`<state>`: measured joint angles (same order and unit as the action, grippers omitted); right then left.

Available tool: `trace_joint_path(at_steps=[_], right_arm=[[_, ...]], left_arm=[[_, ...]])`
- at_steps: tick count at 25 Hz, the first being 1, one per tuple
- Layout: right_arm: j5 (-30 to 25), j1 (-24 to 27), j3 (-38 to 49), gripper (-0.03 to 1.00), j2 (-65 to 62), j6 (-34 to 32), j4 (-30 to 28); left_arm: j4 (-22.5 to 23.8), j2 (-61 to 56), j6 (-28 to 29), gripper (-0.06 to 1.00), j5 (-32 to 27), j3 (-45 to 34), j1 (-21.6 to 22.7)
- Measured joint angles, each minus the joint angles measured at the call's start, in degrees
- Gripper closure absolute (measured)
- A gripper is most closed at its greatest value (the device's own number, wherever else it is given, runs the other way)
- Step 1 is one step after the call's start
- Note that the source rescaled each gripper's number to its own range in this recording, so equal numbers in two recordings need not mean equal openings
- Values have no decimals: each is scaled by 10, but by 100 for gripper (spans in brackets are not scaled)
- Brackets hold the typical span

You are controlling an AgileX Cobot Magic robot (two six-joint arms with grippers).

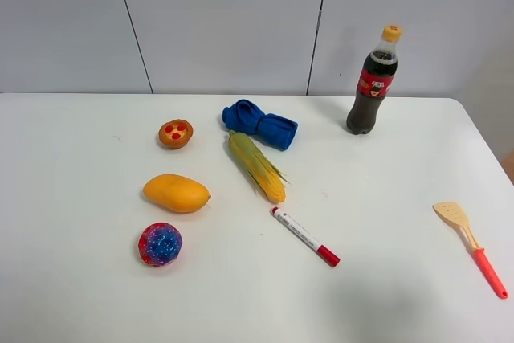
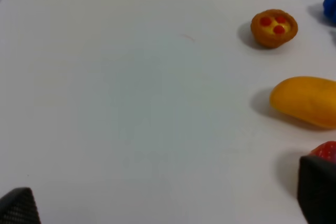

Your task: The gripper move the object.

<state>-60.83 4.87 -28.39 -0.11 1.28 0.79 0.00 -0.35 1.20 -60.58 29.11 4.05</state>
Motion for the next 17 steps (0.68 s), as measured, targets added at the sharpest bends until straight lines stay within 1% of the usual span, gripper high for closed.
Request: trace_joint_path(at_steps=[4,17], right_arm=[[0,-4,0,21,0,-13,-3],[0,-4,0,21,0,-13,-4]], left_arm=[[0,0,0,-6,0,0,0],[0,0,0,-6,0,0,0]])
